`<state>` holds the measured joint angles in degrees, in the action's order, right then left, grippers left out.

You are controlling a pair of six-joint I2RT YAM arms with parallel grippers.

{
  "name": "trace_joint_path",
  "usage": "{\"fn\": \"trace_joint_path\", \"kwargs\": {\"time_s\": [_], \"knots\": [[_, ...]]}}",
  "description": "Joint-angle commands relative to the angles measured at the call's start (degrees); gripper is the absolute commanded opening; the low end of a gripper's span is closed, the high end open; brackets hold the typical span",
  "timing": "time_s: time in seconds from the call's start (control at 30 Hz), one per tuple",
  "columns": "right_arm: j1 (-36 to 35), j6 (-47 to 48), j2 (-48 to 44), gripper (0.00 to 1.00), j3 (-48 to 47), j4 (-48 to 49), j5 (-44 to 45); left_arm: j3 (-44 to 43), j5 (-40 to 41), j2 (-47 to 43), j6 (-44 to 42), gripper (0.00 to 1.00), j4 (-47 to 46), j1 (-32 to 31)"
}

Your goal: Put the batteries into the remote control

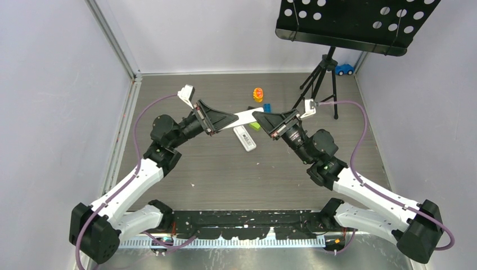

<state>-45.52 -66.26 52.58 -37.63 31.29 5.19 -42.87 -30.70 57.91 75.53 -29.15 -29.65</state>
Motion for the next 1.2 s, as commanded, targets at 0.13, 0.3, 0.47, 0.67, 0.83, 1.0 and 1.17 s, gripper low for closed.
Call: {"fn": "trace_joint_path", "kwargs": {"time_s": [0.13, 0.3, 0.47, 0.67, 0.83, 1.0, 1.17], "knots": [[0.62, -1.06, 1.38, 0.14, 0.64, 3.48, 0.16, -0.71, -5.28, 2.14, 2.26, 0.0, -7.59, 0.59], [4.0, 5.21, 0.02, 0.74, -1.54, -4.78, -8.15, -2.18, -11.23, 1.54, -3.27, 0.0, 0.3, 3.52], [7.72, 14.38, 1.89, 0.81, -8.08, -14.82, -27.35, -3.99, -21.02, 1.37, -6.39, 0.0, 6.36, 7.9], [7.99, 15.17, 6.86, 0.72, -10.81, -14.36, -39.69, -4.81, -27.98, 2.53, -7.18, 0.0, 9.37, 9.59], [7.99, 13.69, 11.95, 0.53, -12.21, -12.03, -42.24, -4.76, -29.1, 2.54, -7.3, 0.0, 10.12, 9.7], [7.99, 12.07, 14.39, 0.33, -12.06, -8.73, -42.77, -4.85, -28.76, 2.72, -6.78, 0.0, 10.52, 9.74], [8.55, 13.11, 15.13, 0.25, -10.32, -8.41, -42.85, -4.94, -28.15, 1.94, -5.64, 0.0, 10.44, 11.02]]}}
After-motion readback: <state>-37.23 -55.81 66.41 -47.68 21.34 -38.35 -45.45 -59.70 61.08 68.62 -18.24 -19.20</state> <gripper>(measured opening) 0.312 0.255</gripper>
